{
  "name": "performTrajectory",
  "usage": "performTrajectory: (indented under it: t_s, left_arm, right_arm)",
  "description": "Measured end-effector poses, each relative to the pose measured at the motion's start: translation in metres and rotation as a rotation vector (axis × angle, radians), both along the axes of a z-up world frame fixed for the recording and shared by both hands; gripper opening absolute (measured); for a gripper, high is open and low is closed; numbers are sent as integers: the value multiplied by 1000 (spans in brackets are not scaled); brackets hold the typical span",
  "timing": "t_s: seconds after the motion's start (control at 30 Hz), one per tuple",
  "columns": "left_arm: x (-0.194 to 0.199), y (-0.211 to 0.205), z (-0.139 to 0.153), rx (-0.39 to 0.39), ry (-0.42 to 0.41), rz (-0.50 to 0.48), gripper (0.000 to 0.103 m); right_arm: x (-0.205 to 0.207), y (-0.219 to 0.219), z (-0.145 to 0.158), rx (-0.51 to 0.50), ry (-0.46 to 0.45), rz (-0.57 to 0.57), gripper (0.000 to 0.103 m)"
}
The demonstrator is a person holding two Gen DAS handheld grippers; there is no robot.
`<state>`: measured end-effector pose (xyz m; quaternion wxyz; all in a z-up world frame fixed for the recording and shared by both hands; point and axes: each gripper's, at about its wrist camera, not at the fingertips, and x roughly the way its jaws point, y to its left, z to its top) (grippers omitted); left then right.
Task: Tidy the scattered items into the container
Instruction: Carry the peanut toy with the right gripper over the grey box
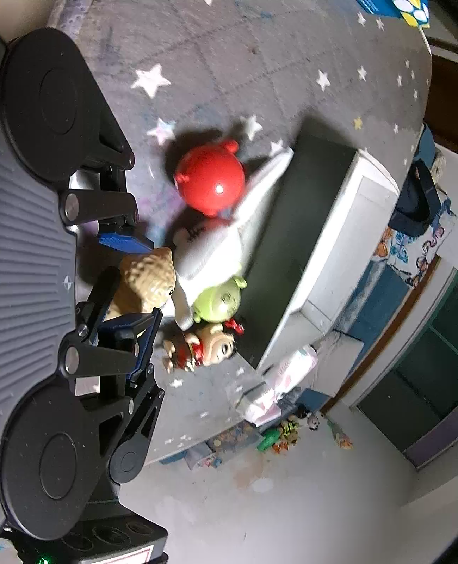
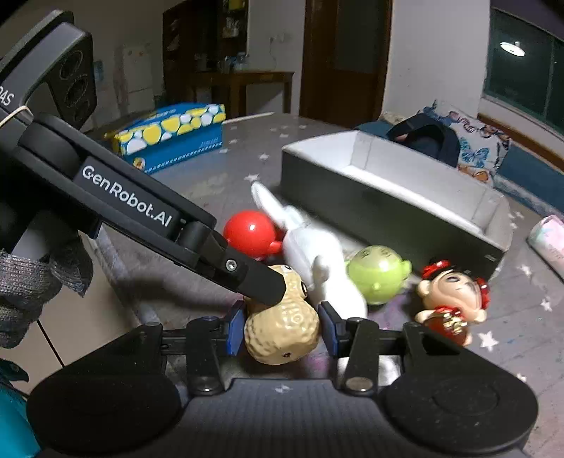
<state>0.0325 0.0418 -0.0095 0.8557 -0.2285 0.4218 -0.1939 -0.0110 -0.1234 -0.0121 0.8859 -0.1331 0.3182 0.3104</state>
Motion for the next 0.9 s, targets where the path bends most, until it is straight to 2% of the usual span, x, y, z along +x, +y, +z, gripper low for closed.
performTrajectory:
  t_s: [0.23, 0.47, 0.6, 0.9]
  left_arm:
    - [19, -13, 34, -2, -94, -26, 40]
    - [74, -38, 69, 39, -177, -50, 40]
    - [112, -50, 73, 58, -180, -59, 40]
    - [188, -56, 52, 30, -100, -60, 40]
  right_arm:
    - [12, -15, 30, 40, -82, -59, 44]
    - [59, -29, 60, 65, -152, -140, 44]
    - [96, -35, 64, 75, -147, -183, 44]
    - [176, -46, 49, 83, -77, -256, 44]
